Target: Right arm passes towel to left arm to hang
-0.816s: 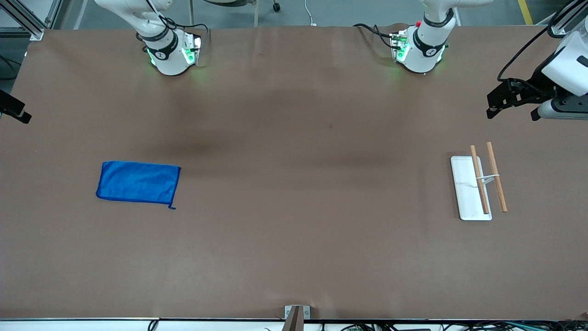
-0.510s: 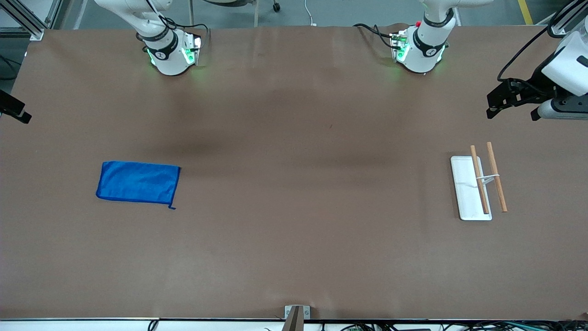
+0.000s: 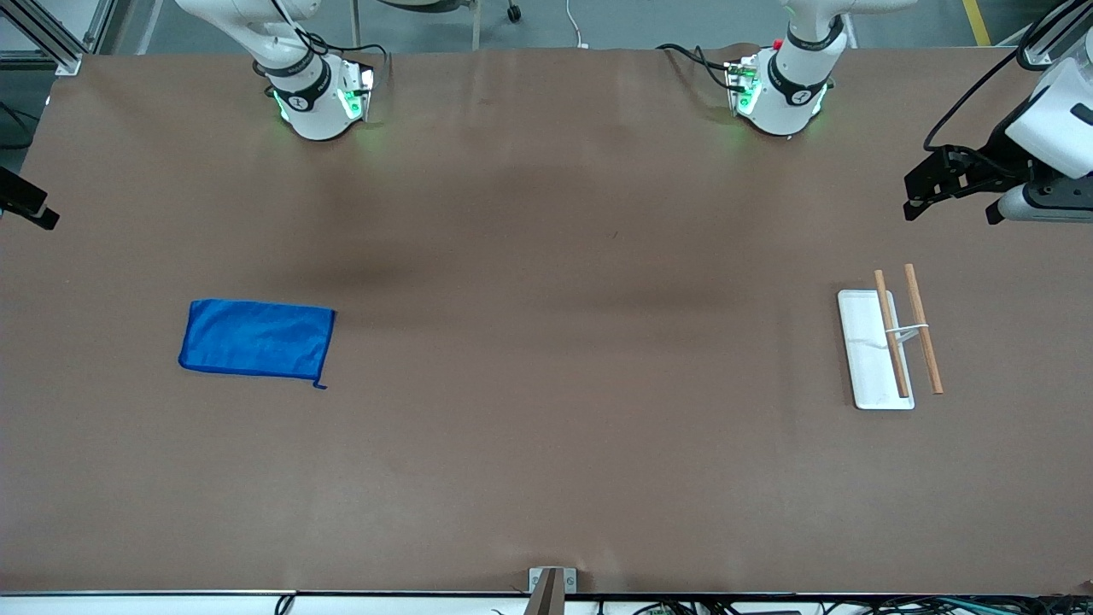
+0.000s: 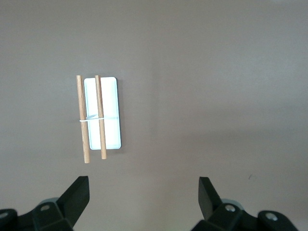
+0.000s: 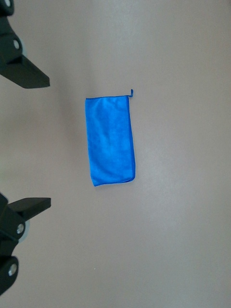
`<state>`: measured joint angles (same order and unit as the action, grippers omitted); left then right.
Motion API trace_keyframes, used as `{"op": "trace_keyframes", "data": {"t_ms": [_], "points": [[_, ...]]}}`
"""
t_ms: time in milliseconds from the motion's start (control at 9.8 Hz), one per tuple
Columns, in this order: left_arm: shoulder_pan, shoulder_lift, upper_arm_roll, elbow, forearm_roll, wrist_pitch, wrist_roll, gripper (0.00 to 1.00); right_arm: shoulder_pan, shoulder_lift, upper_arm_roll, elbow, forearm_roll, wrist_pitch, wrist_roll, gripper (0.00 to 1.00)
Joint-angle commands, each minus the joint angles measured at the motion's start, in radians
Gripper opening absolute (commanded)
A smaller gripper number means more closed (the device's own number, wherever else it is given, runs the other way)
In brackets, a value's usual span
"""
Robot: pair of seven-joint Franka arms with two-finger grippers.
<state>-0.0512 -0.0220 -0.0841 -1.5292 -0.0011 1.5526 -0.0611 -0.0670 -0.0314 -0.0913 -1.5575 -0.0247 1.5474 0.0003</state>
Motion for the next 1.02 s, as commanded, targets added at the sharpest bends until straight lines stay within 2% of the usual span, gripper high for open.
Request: {"op": "trace_keyframes", "data": {"t_ms": [0, 204, 408, 816, 918], "points": [[0.001, 0.021, -0.003, -0.005, 0.004, -0.011, -0.005, 1.0, 0.0, 0.022, 0.002, -0.033, -0.012, -0.003, -0.005, 1.0], [-0.001, 0.021, -0.005, -0.005, 0.004, -0.011, -0.012, 1.0, 0.013, 0.112, 0.002, -0.146, -0.012, 0.096, -0.003, 1.0], [-0.001, 0.021, -0.005, -0.005, 0.004, -0.011, -0.013, 1.0, 0.016, 0.178, 0.002, -0.263, -0.012, 0.283, -0.003, 1.0], [-0.001, 0.021, -0.005, -0.006, 0.004, -0.011, -0.013, 1.0, 0.016, 0.316, 0.001, -0.563, -0.014, 0.835, -0.014, 1.0], [-0.003, 0.021, -0.005, -0.006, 0.004, -0.011, -0.013, 1.0, 0.012, 0.359, 0.002, -0.599, -0.014, 0.943, -0.037, 1.0]]}}
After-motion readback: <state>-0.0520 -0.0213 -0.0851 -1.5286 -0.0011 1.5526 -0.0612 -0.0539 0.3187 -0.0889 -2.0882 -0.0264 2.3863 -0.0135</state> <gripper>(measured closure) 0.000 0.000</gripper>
